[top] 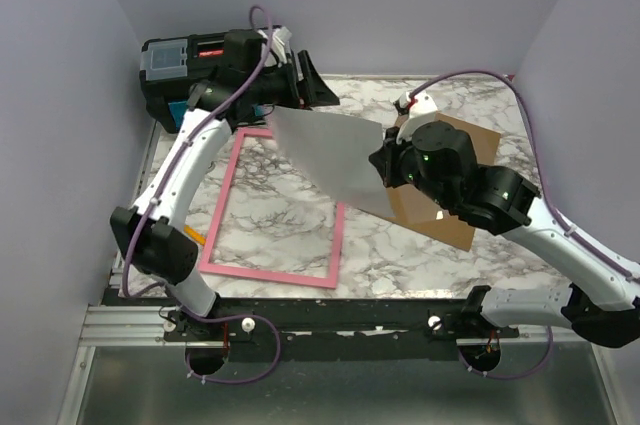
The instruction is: Take the photo out of the frame
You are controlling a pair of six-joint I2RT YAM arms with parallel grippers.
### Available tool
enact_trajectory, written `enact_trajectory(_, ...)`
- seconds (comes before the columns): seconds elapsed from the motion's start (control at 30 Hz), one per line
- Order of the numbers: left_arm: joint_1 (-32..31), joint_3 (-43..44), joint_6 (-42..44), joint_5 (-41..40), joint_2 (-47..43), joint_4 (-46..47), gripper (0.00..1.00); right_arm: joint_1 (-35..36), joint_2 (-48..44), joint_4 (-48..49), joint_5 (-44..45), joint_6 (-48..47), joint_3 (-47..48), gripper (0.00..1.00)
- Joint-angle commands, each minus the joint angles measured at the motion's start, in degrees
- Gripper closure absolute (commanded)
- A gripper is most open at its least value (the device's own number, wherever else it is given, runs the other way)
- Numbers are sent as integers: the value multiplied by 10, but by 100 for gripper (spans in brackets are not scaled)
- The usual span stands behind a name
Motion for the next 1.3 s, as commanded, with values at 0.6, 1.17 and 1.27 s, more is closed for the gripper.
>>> enact_trajectory(0.6, 101, 60, 16, -52, -153, 4, 4, -8, 117, 95, 291, -155, 62, 99)
enact_trajectory(1.17, 74, -190, 68, -10, -192, 97, 5, -223, 105, 243, 458, -437, 52, 99)
enact_trajectory(1.27, 74, -207, 69, -1, -200, 100, 5, -227, 93, 322, 485, -521, 30, 99)
